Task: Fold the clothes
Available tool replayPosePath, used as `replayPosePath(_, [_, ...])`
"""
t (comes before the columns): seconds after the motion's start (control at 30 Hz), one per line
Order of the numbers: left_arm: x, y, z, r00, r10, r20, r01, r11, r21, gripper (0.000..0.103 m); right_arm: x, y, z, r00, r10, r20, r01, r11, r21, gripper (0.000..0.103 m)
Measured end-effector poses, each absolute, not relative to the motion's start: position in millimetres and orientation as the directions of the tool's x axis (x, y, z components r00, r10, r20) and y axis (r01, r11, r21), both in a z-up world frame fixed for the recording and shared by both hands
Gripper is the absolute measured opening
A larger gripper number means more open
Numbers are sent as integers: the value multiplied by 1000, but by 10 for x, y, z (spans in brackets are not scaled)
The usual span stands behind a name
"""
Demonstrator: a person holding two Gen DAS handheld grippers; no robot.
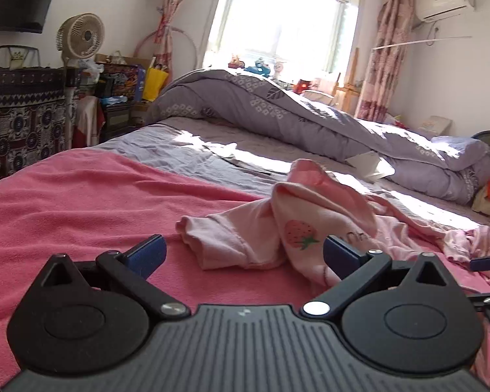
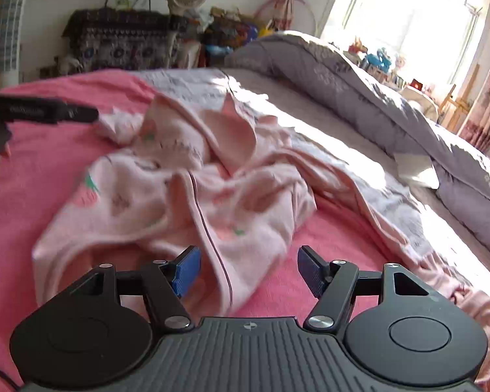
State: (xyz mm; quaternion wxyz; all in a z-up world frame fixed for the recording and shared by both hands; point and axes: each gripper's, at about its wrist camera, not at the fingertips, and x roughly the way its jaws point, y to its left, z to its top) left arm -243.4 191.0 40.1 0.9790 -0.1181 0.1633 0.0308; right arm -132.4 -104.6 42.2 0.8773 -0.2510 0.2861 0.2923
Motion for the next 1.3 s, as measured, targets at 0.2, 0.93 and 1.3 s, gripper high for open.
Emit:
replayPosePath(0.2, [-2327, 1688, 381, 924, 24, -381, -84, 986, -142, 103, -1076, -977, 491, 785, 241, -571, -416, 888, -197, 7])
replayPosePath(0.93, [-1956, 1828, 200, 768, 159, -620, -290, 950, -115, 103, -3235, -2644, 475, 903, 175, -391, -348, 833, -430, 64])
replayPosePath(1.3, [-1910, 1743, 168, 748, 223, -625, -323, 945, -49, 103, -2480, -1695, 696, 935, 192, -298, -296, 885, -360, 10])
